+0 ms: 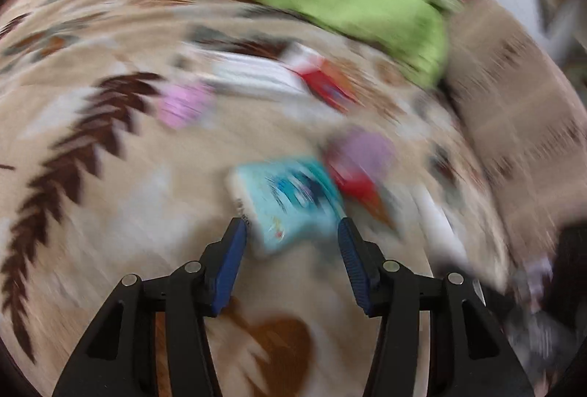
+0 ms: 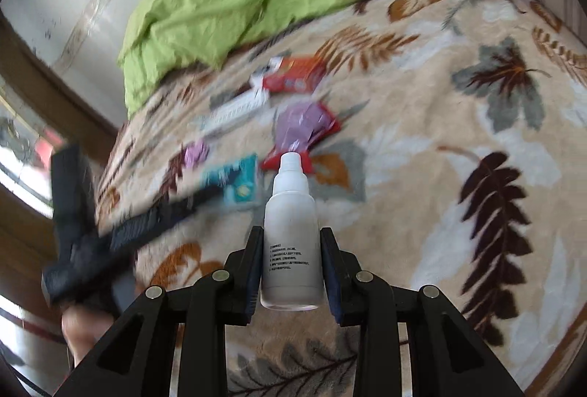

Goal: Collect trash
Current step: 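Grasp the white spray bottle with the right gripper, then grasp the blue tissue pack with the left gripper while the right holds the bottle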

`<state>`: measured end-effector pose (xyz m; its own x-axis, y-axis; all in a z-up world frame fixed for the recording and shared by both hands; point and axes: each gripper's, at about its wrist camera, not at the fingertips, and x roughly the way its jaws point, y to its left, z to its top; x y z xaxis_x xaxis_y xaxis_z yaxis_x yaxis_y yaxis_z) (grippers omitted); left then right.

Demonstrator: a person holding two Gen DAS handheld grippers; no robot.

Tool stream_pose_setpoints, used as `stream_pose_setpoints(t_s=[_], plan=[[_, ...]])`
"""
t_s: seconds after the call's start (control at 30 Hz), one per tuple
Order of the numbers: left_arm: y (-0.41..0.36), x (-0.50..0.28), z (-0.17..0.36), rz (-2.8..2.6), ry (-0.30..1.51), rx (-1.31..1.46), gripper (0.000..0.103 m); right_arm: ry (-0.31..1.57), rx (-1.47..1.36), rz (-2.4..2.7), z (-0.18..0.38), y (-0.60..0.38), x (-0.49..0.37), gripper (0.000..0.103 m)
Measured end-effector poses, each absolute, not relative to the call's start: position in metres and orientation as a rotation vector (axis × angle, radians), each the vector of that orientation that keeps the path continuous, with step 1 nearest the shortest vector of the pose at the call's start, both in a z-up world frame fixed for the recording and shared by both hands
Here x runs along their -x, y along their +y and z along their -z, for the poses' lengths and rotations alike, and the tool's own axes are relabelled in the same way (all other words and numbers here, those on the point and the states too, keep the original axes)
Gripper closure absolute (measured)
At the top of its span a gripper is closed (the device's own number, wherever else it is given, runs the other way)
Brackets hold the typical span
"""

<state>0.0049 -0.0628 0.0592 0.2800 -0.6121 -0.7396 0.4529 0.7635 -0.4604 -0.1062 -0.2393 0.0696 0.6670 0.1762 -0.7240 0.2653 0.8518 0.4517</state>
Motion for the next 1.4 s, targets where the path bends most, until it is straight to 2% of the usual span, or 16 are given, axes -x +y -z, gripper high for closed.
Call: stream_pose_setpoints(t_s=[0.07,0.23,0.3,0.37,0.43,0.5,0.67,0.93,1.13,1.27,1.4], plan=[[-0.066,0.022,-0.069,0.873,1.08,0.153,0.052,0.81,-0.579,0.1,-0.075,-0.249,0.112,0.071],[-0.068,0.042,-0.096,0.784,0.874,0.02,0.049,0.756,-0.62,0.16,-0.081,-0.267,0.121,0.071],[-0.073,0.033,-0.095,0.687,0.818,-0.026,0.038,0.754,-0.633,0.164,-0.08,-0.271,0.122,0.071],[-0.081,0.018,-0.092,0.587,0.777,-0.059,0.035,0.757,-0.631,0.164,-0.081,-0.272,0.121,0.071],[-0.083,-0.002,-0.085,0.596,0.823,-0.013,0.034,0.757,-0.637,0.165,-0.081,-0.273,0.121,0.071],[-0.087,-0.013,-0.073,0.633,0.894,0.022,0.034,0.759,-0.64,0.161,-0.08,-0.272,0.121,0.071],[-0.102,-0.006,-0.06,0.678,0.933,-0.096,0.034,0.752,-0.631,0.166,-0.08,-0.273,0.12,0.071],[-0.106,-0.004,-0.053,0.532,0.877,-0.204,0.034,0.758,-0.625,0.156,-0.08,-0.268,0.117,0.071],[-0.106,-0.01,-0.044,0.608,0.943,-0.157,0.034,0.767,-0.613,0.159,-0.079,-0.265,0.116,0.071],[-0.124,0.008,-0.042,0.643,0.912,-0.279,0.034,0.768,-0.613,0.161,-0.079,-0.265,0.115,0.071],[-0.121,0.002,-0.04,0.608,0.922,-0.252,0.05,0.766,-0.609,0.161,-0.079,-0.264,0.115,0.071]])
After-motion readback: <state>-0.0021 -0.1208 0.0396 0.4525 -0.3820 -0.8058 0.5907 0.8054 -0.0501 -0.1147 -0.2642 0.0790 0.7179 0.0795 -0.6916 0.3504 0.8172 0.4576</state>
